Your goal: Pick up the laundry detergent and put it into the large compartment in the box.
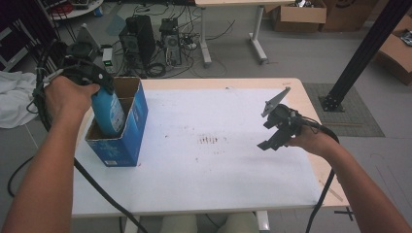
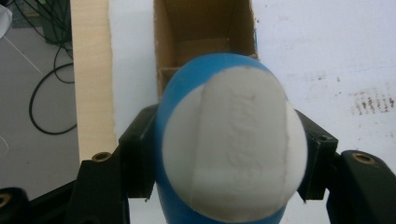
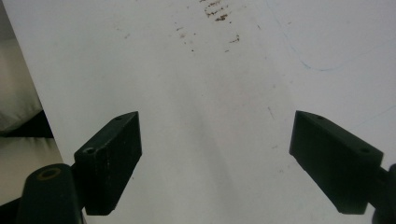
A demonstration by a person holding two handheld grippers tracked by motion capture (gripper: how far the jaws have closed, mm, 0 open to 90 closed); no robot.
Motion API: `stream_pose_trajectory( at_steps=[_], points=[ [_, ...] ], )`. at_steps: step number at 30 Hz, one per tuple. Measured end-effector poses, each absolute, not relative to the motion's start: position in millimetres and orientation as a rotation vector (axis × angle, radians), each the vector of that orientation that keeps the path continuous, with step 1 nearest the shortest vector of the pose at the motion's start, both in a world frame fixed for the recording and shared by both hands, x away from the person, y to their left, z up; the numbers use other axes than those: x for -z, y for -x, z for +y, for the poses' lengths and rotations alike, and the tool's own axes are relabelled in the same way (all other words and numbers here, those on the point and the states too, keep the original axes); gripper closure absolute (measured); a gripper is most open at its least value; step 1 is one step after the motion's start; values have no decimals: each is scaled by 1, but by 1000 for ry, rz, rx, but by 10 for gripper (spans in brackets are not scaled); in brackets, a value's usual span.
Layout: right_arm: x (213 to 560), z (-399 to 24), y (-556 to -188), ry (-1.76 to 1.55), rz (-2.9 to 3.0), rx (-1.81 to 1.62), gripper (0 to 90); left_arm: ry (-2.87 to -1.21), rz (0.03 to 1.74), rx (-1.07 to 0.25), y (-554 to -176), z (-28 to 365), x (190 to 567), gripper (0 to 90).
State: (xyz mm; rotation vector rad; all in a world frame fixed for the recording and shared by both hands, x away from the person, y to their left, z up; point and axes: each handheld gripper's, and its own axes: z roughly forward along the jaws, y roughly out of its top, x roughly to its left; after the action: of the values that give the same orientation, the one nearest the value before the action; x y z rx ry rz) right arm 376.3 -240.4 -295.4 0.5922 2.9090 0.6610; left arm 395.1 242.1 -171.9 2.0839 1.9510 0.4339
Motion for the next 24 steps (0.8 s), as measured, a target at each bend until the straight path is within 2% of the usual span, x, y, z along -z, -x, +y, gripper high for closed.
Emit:
stream_pose_trajectory(
  at_steps=[24],
  points=[
    [300,-242,-378,-612,2915,-651,167,-2122,1960,-419,-402,243,251,381]
  ],
)
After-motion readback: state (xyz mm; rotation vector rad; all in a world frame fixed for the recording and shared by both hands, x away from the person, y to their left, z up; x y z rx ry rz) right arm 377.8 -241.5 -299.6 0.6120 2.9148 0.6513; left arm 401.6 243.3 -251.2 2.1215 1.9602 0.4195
